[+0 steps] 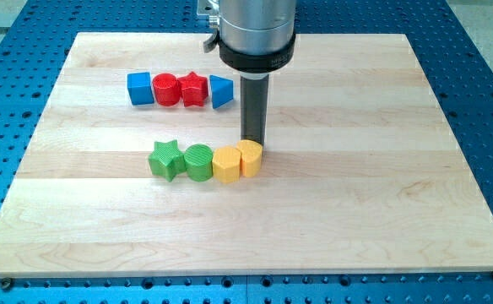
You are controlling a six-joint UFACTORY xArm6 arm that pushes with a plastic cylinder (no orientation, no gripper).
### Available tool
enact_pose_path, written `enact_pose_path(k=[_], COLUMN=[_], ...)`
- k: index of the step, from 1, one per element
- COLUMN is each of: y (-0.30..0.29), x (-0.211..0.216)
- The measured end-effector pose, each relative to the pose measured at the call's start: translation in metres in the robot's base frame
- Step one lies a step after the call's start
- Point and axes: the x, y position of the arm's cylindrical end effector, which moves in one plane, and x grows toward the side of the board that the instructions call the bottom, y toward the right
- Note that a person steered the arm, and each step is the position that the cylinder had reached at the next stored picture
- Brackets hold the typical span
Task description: Push the yellow blocks into the green circle
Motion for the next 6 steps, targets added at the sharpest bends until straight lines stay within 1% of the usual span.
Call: enact_pose_path(k=[4, 5, 6], y=[0.013, 0.031, 0.080], x=[0.004, 0.004, 0.004])
